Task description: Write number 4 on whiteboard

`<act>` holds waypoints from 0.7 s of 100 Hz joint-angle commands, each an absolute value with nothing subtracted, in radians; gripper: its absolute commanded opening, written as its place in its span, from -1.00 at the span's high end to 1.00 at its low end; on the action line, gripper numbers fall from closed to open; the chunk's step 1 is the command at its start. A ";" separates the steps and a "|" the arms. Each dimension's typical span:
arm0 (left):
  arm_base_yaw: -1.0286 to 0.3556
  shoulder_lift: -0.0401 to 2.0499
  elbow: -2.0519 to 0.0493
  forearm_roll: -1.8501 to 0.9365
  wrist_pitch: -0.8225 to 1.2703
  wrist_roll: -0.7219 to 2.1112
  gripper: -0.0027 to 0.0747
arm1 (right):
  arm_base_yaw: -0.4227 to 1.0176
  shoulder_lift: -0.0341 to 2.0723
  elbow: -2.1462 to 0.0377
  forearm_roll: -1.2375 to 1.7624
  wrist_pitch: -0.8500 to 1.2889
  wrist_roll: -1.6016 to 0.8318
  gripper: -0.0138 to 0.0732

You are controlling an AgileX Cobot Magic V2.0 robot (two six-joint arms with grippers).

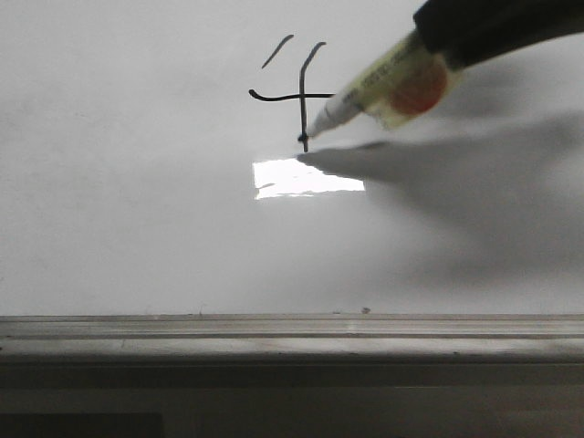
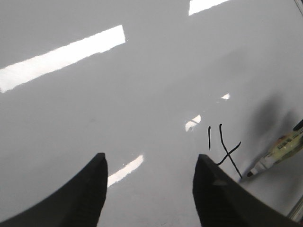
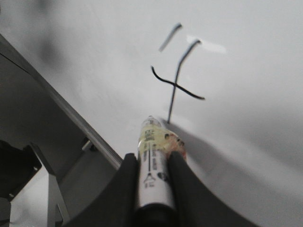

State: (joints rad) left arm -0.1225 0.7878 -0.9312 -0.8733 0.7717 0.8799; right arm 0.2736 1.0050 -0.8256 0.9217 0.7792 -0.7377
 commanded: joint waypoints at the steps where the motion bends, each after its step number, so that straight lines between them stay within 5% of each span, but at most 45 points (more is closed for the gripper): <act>1: -0.119 0.780 -0.958 -0.959 0.738 0.892 -0.02 | 0.270 0.918 -0.903 0.991 0.768 -0.772 0.80; 36: -0.174 0.849 -0.958 -1.195 0.984 1.128 -0.02 | 0.267 0.929 -0.967 0.994 0.873 -0.740 0.80; 70: -0.490 0.968 -0.960 -1.134 0.881 1.220 -0.02 | 0.305 0.979 -0.973 1.019 0.889 -0.748 0.80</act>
